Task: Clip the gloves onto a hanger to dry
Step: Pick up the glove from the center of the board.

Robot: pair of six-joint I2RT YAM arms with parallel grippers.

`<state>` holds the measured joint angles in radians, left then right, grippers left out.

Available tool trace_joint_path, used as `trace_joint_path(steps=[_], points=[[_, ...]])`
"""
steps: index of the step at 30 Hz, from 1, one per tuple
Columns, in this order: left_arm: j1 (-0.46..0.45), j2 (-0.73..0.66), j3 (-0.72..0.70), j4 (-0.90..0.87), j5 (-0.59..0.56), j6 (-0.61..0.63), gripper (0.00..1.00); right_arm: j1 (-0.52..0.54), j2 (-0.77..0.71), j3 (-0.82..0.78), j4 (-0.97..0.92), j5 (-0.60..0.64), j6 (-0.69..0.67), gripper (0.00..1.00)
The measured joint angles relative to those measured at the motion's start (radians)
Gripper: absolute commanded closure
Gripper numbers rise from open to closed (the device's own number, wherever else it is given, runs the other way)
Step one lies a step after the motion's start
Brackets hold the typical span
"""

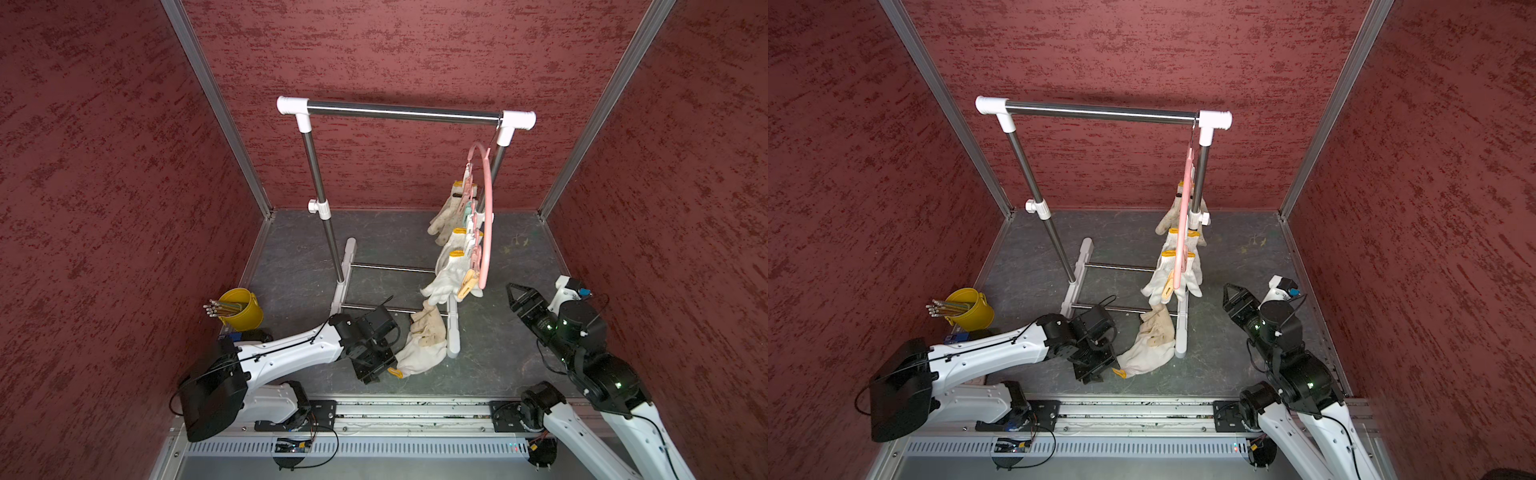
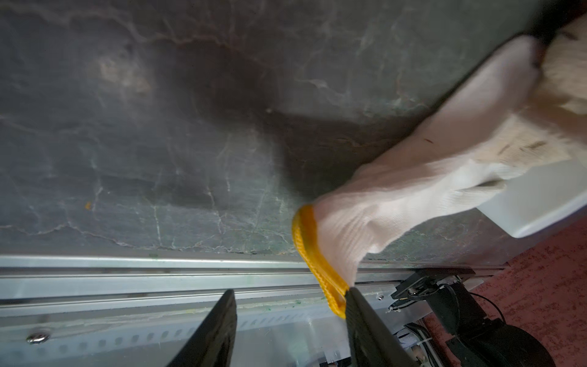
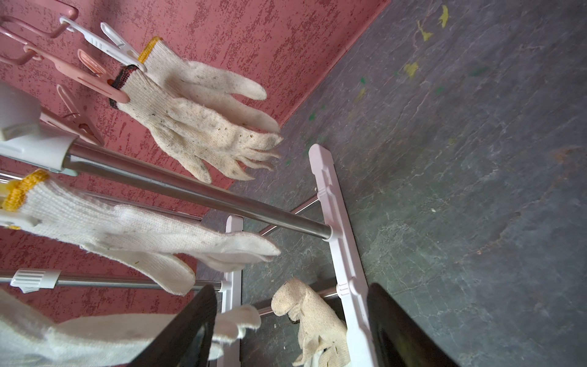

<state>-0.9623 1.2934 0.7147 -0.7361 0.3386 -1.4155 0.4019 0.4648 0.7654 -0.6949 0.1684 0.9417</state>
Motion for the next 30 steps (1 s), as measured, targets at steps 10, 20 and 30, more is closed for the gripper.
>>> trace_joint_path(steps=[10,20,30], points=[[0.014,0.184,0.064,0.122,0.023,0.043,0.74,0.000,0.004,0.029,-0.004,0.018,-0.018,0.26],[0.014,0.129,0.124,0.130,-0.026,0.136,1.00,0.000,-0.010,0.058,-0.018,0.023,-0.026,0.25],[-0.124,-0.014,0.642,-0.186,-0.290,0.666,1.00,0.000,-0.017,0.074,0.035,-0.108,-0.124,0.27]])
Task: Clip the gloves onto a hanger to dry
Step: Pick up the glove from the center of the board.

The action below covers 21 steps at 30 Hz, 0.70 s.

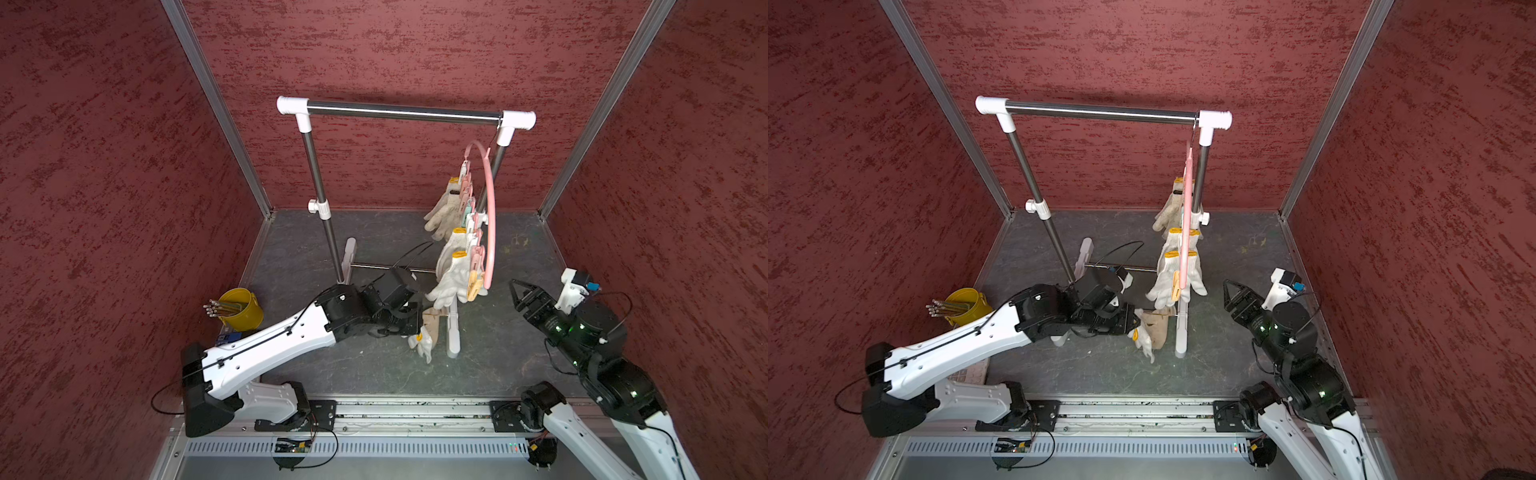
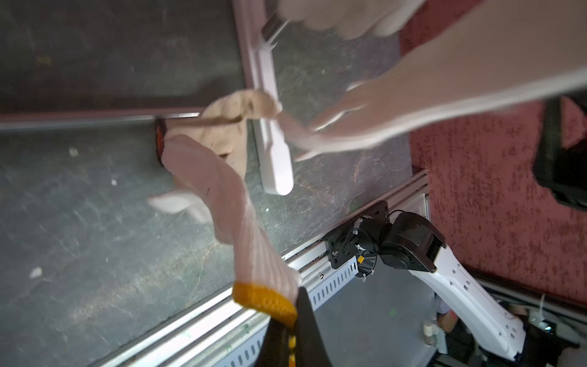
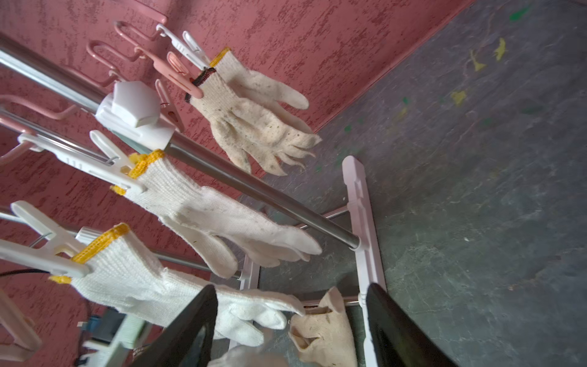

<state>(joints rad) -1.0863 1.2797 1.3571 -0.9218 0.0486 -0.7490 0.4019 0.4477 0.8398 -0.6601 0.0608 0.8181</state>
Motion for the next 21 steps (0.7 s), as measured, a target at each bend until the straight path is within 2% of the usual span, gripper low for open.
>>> trace_joint_path(steps=[3,6,11,16,21], points=[[-0.043,-0.022,0.082,-0.101,-0.080,0.180,1.00,0.000,0.004,0.017,0.009,-0.041,-0.027,0.27],[-0.063,-0.071,0.094,-0.166,-0.161,0.348,1.00,0.000,0.021,0.058,0.013,-0.065,-0.054,0.27],[-0.084,-0.253,0.047,-0.132,-0.196,0.635,1.00,0.000,0.060,0.122,0.013,-0.084,-0.095,0.27],[-0.095,-0.373,0.081,-0.111,-0.069,0.921,1.00,0.000,0.084,0.171,0.017,-0.142,-0.154,0.30],[-0.139,-0.282,0.253,-0.204,0.091,1.139,1.00,0.000,0.076,0.212,0.048,-0.344,-0.223,0.33]])
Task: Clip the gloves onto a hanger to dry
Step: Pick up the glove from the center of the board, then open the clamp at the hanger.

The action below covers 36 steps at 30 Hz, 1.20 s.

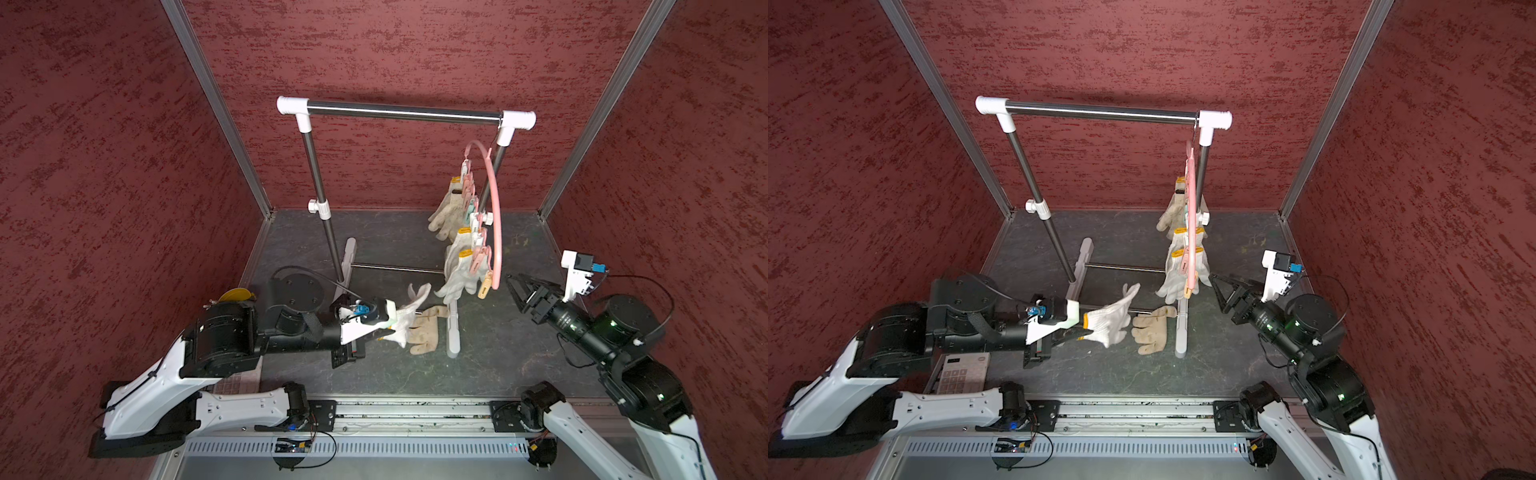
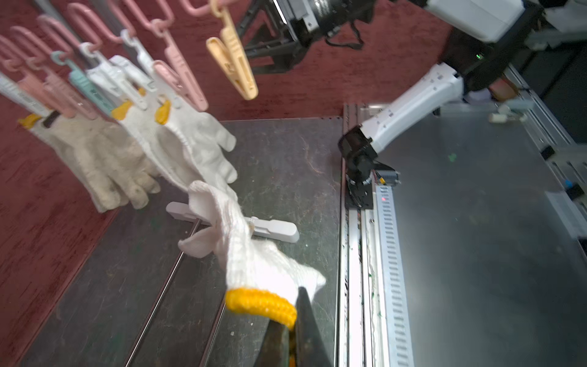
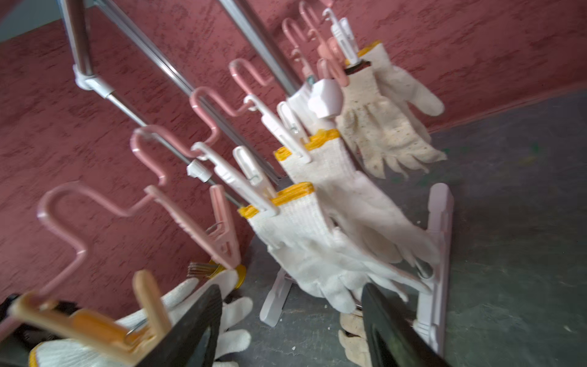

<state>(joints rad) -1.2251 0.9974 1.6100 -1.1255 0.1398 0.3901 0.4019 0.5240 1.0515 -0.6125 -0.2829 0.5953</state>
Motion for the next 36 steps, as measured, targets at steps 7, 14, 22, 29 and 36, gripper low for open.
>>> trace_joint_path(steps=[7,14,22,29,36], points=[[-0.111,0.183,0.113,-0.168,0.018,0.173,1.00,0.000,-0.058,0.052,0.036,-0.237,-0.060,0.31],[-0.128,0.172,0.005,-0.084,-0.010,0.269,1.00,0.000,-0.060,0.084,0.027,-0.315,-0.120,0.36],[0.017,0.181,0.004,-0.018,0.044,0.319,1.00,0.000,-0.010,0.081,0.021,-0.286,-0.174,0.40],[0.144,0.285,0.160,-0.058,0.166,0.350,1.00,0.000,0.072,0.106,-0.013,-0.206,-0.221,0.58],[0.154,0.344,0.189,-0.111,0.200,0.383,1.00,0.000,0.058,0.114,-0.013,-0.128,-0.221,0.64]])
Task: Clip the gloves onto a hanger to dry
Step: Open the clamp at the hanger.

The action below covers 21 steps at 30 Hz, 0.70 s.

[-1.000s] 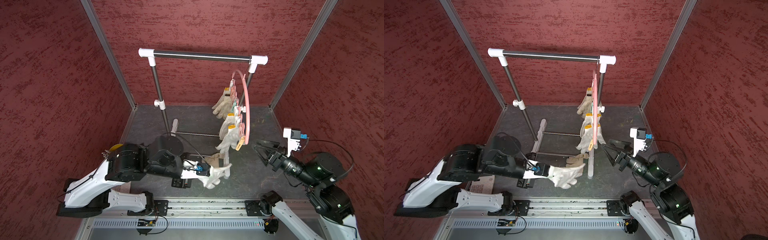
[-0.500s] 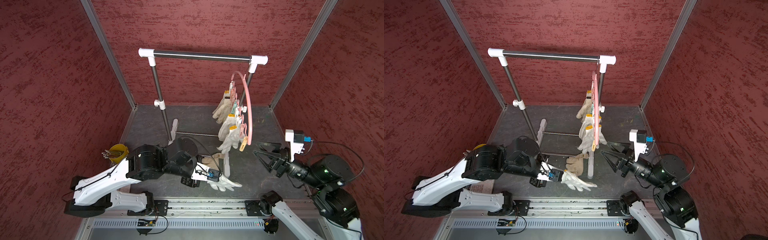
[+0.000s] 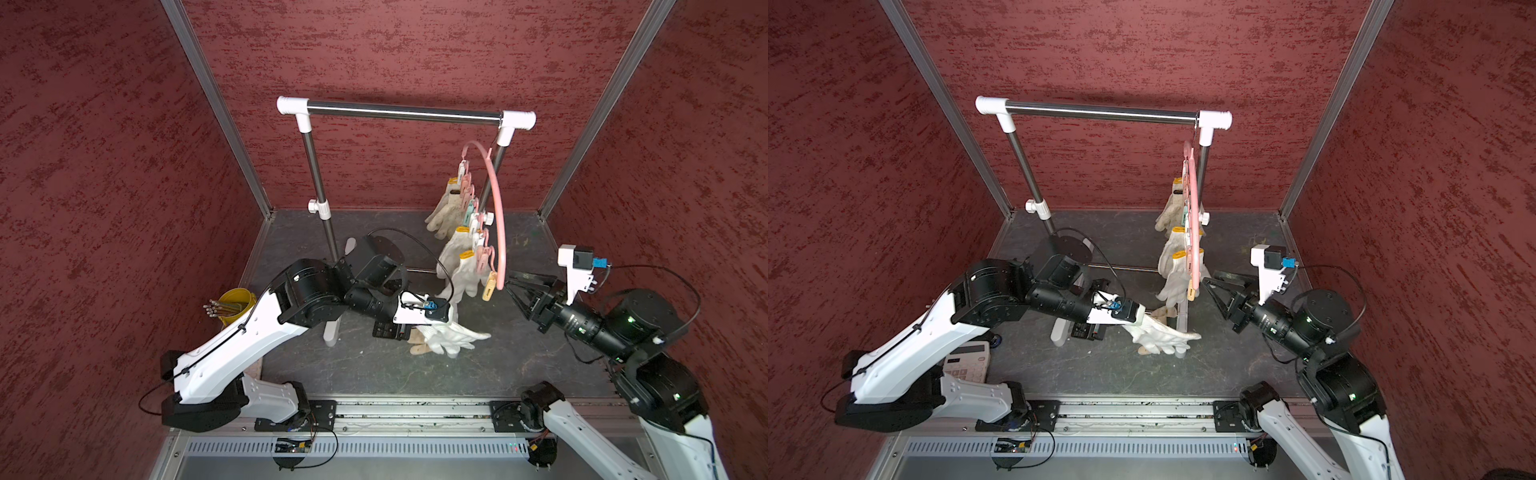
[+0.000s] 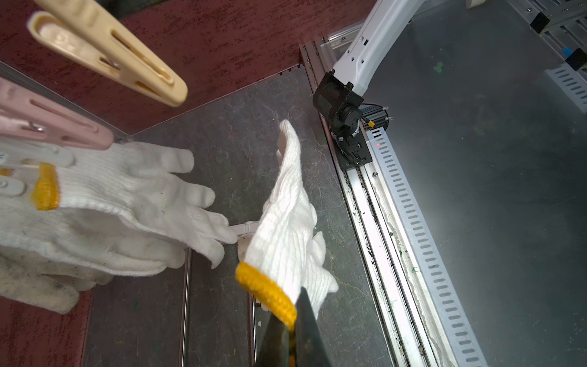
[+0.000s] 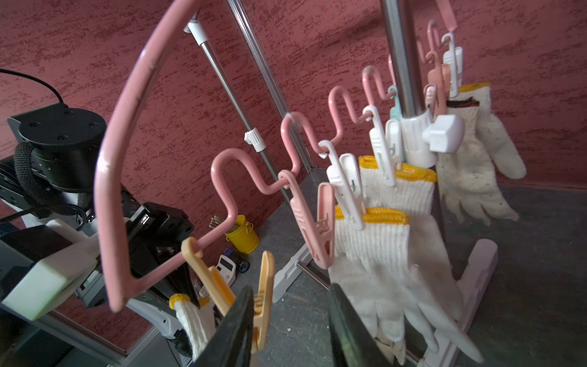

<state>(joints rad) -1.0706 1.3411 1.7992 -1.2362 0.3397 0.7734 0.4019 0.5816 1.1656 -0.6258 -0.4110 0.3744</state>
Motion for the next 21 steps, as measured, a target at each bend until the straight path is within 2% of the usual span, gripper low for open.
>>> trace_joint_path(steps=[7,13,21], points=[[0.003,0.050,0.066,-0.039,-0.002,0.029,1.00,0.000,0.059,0.031,0.018,0.014,0.012,0.63],[0.011,0.114,0.161,-0.092,-0.004,0.044,1.00,0.000,0.143,0.031,0.053,-0.024,0.014,0.59],[0.019,0.142,0.174,-0.095,-0.005,0.055,1.00,0.000,0.190,0.031,0.096,-0.070,0.010,0.56]])
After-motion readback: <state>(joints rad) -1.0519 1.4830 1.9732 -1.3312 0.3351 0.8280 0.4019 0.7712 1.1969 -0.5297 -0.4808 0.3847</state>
